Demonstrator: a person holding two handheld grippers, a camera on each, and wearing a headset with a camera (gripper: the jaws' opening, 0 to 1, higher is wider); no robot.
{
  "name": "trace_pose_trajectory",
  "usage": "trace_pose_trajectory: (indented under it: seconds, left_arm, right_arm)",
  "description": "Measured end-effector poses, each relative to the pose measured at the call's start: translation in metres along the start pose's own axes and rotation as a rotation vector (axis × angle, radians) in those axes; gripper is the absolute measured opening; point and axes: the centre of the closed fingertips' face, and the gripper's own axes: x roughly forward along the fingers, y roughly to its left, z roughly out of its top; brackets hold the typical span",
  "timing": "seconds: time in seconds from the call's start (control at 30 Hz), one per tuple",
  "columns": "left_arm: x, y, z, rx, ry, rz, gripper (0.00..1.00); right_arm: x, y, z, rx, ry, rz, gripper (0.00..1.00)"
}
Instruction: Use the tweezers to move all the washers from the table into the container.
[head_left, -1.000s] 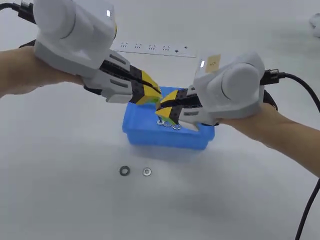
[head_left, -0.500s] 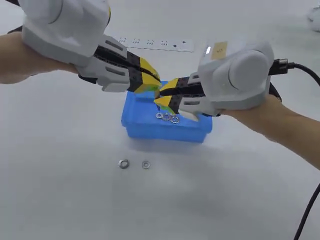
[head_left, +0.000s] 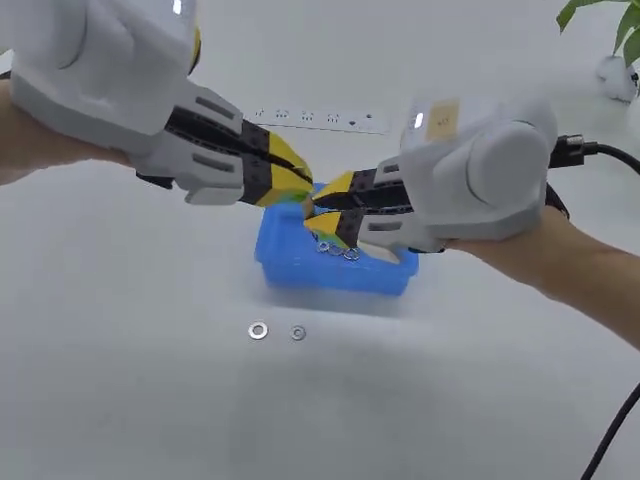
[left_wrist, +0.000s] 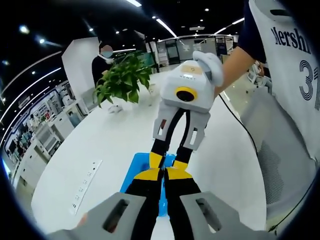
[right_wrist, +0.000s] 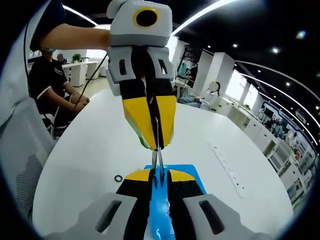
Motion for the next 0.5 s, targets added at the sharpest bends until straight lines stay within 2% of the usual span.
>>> trace_pose_trajectory:
  seconds: [0.2, 0.37, 0.5]
  left_arm:
    - [-0.005, -0.014, 0.004, 0.011, 0.000, 0.006, 0.06]
    - [-0.008, -0.019, 0.002, 0.005, 0.000, 0.009, 0.06]
    - [-0.010, -0.027, 0.003, -0.002, -0.004, 0.009, 0.06]
  right_arm:
    - [-0.005, 0.014, 0.004, 0.004, 0.000, 0.019, 0.12]
    - [-0.008, 0.025, 0.006, 0.002, -0.001, 0.035, 0.13]
    - [-0.009, 0.031, 0.007, 0.005, -0.002, 0.042, 0.13]
